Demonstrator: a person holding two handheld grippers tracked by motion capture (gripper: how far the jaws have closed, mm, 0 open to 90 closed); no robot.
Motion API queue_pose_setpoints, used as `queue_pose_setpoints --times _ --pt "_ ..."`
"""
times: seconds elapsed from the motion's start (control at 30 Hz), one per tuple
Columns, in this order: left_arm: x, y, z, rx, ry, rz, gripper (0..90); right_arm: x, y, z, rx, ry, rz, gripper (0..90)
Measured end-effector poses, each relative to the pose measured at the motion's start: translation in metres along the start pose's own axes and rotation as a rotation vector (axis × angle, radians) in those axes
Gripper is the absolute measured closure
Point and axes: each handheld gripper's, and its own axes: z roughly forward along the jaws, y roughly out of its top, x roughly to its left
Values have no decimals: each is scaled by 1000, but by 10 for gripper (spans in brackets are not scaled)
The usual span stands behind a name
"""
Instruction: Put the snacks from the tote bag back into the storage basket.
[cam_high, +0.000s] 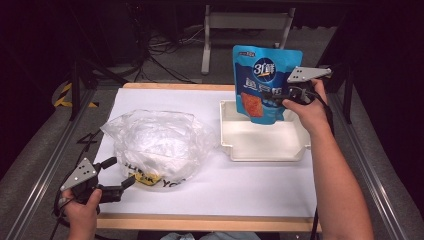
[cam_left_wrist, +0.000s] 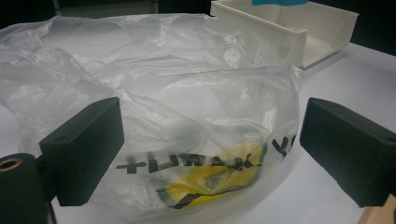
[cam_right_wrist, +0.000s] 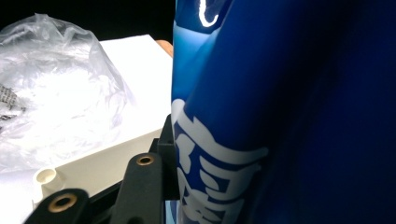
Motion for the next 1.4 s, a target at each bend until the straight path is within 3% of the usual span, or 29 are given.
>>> queue_pose_setpoints --times 0.77,1.4 --pt "-2 0 0 1 3 13 72 6 -37 24 56 16 35 615" --pt "-3 0 0 -1 7 13 72 8 -55 30 78 44 69 602"
